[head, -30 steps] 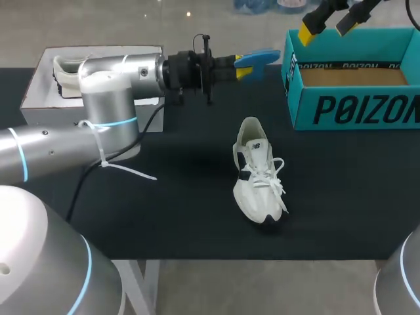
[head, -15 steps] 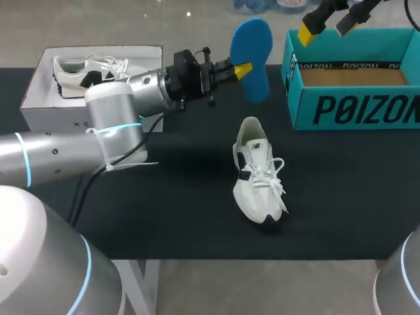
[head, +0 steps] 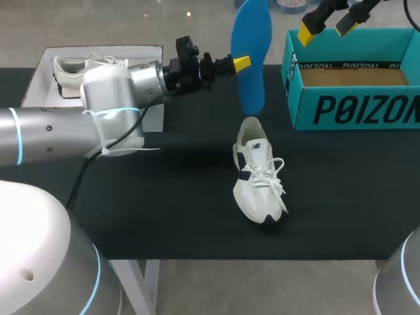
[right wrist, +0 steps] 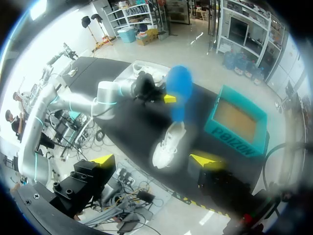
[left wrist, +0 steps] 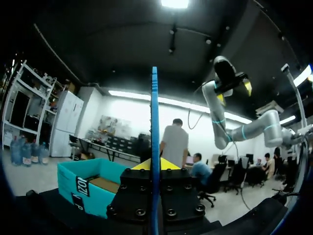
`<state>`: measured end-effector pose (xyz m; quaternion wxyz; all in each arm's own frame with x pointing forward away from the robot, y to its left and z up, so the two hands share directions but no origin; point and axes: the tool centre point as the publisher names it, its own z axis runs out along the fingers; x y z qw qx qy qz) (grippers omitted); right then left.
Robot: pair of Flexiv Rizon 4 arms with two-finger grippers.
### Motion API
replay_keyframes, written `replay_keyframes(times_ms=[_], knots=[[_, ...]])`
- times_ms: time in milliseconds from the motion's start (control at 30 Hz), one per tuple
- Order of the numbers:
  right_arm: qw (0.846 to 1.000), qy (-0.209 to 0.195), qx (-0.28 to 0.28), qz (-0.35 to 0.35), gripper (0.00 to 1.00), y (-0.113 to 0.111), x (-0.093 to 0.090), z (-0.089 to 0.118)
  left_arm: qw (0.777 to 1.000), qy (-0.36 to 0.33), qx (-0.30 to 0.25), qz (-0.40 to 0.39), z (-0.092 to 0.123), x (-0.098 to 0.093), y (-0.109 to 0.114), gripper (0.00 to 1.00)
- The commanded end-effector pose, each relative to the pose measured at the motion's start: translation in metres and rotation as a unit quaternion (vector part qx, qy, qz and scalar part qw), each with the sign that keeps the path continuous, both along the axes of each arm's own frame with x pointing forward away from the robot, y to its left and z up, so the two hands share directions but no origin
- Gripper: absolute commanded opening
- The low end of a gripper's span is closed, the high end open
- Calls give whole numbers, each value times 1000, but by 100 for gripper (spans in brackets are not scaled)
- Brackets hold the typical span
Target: Take the shoe out of the shoebox, open the shoe tongue, remove and reinsert the insole, then place the shoe into the shoebox
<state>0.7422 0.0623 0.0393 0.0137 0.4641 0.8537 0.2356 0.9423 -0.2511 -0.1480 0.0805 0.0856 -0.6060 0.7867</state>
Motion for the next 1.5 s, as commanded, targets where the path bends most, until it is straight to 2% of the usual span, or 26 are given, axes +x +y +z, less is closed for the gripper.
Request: replay_keyframes(times_ms=[33,233,467,633,1500], knots=[[1000,1,-1,0,100,1,1,0,983,164,-25,-79,-2,5,0,0],[1000,1,-1,0,100,1,1,0,952,276,-55,-122,-4,0,-9,0],[1000,1,-1,0,100,1,1,0,927,348,-37,-136,-4,-6,-14,0],[1000,1,-1,0,100,1,1,0,908,398,-57,-116,-6,-3,-13,0],[1000,1,-1,0,100,1,1,0,908,398,-57,-116,-6,-3,-13,0]])
